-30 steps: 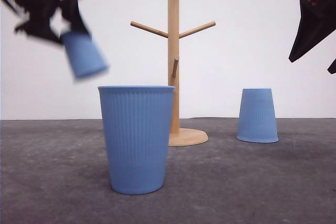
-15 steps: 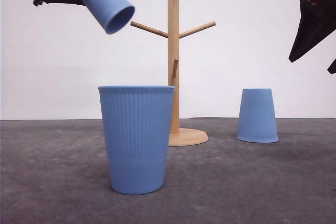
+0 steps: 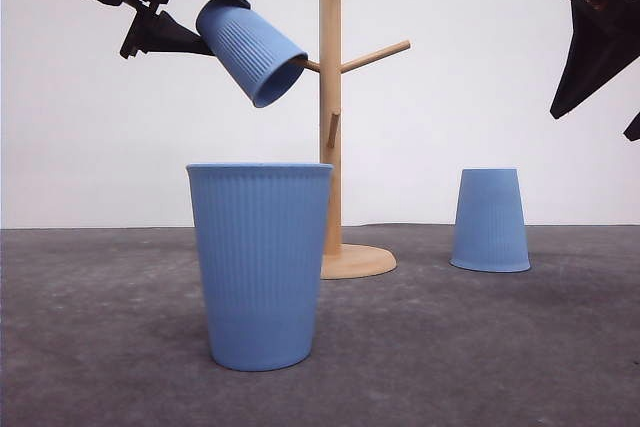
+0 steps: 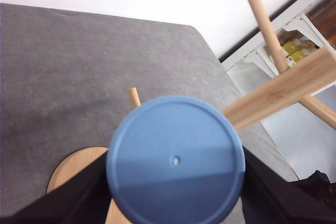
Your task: Place three cups
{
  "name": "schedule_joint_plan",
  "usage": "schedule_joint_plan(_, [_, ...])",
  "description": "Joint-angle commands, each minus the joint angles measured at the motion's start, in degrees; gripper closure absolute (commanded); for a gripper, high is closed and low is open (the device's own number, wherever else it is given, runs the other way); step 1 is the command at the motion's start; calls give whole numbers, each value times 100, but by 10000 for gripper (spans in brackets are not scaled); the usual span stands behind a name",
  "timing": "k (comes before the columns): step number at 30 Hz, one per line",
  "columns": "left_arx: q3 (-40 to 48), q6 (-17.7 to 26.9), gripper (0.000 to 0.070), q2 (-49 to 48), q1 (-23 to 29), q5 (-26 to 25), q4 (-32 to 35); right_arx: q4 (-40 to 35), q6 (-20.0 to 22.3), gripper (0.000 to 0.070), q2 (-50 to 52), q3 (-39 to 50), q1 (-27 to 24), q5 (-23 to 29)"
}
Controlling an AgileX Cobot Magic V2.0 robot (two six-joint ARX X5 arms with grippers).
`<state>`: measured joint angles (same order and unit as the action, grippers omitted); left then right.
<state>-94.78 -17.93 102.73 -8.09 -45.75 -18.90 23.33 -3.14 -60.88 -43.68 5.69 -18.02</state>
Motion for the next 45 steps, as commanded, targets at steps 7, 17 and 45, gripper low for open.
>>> schedule_joint_plan(7, [-122,-17,62,143,-25,27,70,55,59,153,-50,-101,22,-17])
schedule_joint_plan(17, [-135,3,63,142,0,27,87,78,66,153,-50,-101,22,-12])
schedule_joint_plan(45, [-3578,2451,191,-208,568,4187,-6159,-1879,60,27,-1573,-264,131,-33])
